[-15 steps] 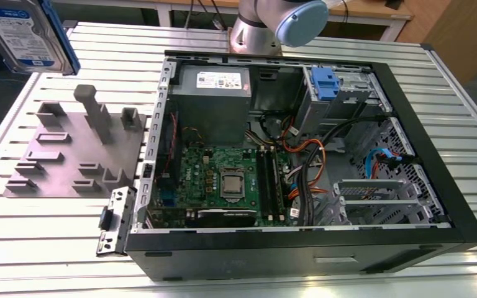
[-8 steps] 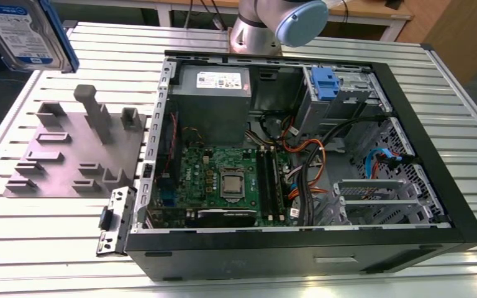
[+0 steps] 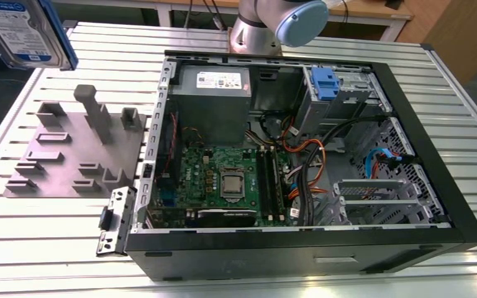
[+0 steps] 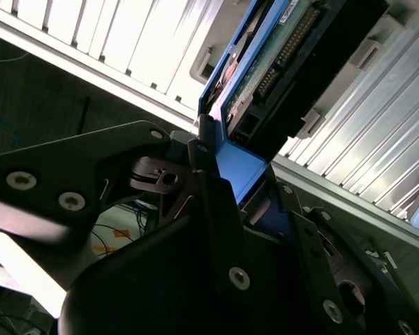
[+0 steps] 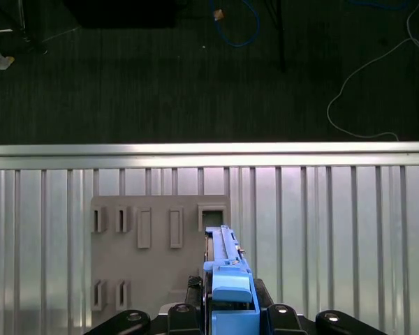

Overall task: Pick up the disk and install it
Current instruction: 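Pick up the disk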

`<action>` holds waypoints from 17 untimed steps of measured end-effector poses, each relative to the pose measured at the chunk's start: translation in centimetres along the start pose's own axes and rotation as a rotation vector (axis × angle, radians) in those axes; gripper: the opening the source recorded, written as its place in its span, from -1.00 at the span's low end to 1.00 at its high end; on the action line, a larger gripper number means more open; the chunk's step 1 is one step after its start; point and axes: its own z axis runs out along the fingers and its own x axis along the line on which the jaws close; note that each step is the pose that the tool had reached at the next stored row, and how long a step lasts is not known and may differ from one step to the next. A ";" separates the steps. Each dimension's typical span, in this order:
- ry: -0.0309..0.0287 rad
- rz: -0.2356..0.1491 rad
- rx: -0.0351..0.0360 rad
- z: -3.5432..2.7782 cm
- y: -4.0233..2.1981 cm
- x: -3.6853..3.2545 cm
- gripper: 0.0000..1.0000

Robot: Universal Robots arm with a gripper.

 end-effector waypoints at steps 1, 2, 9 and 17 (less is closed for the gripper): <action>0.0000 0.000 -0.0001 -0.06 0.00 0.00 -0.26; 0.0000 0.000 0.0000 -0.11 0.00 0.00 -0.26; 0.0000 0.000 0.0000 -0.48 0.01 -0.02 -0.26; 0.0000 0.000 0.0000 -0.92 0.01 -0.03 -0.26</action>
